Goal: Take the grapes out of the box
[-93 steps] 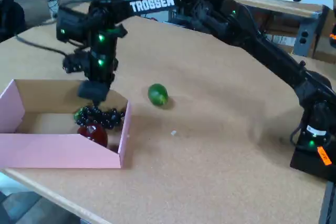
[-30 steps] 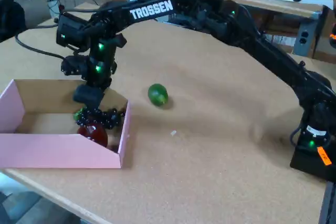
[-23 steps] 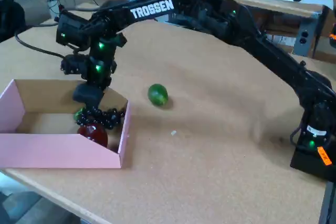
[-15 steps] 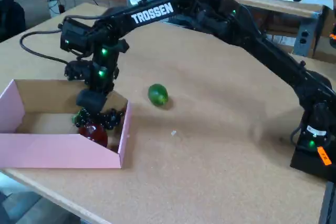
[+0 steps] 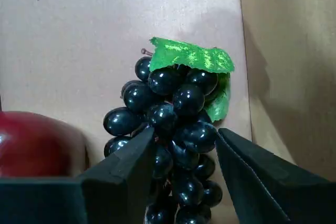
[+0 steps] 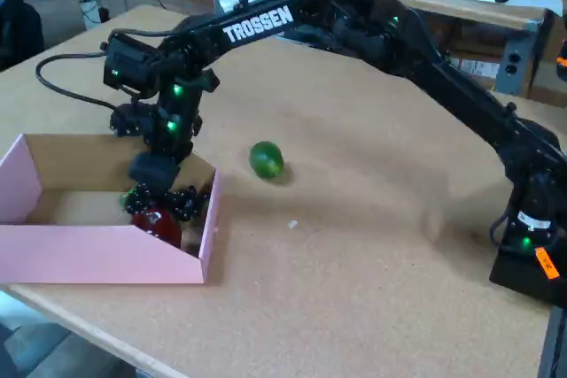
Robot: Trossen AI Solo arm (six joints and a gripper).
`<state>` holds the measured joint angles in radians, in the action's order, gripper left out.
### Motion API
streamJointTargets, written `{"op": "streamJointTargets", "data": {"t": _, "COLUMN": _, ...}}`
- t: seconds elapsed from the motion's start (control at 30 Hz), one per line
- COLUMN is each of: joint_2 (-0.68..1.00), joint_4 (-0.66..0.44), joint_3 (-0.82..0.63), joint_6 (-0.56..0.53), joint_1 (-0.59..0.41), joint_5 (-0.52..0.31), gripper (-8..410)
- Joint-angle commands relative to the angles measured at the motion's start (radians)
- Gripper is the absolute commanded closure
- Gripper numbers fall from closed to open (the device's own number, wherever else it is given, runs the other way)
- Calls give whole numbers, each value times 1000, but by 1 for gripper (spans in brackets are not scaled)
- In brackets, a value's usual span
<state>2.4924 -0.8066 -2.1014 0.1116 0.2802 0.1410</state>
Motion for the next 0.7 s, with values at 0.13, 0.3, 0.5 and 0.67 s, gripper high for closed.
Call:
{"op": "streamJointTargets", "data": {"t": 0.13, "joint_2": 1, "joint_4": 0, "joint_3": 2, "joint_6": -4, "joint_1": -2, "joint_5": 10, "gripper": 223}}
{"op": "streamJointTargets", "data": {"t": 0.3, "joint_2": 1, "joint_4": 2, "joint_3": 2, "joint_6": 0, "joint_1": -2, "joint_5": 12, "gripper": 200}}
{"op": "streamJointTargets", "data": {"t": 0.5, "joint_2": 1, "joint_4": 2, "joint_3": 2, "joint_6": 30, "joint_1": -4, "joint_5": 61, "gripper": 195}}
{"op": "streamJointTargets", "data": {"t": 0.67, "joint_2": 1, "joint_4": 2, "joint_3": 6, "joint_6": 31, "joint_1": -5, "joint_5": 72, "gripper": 195}}
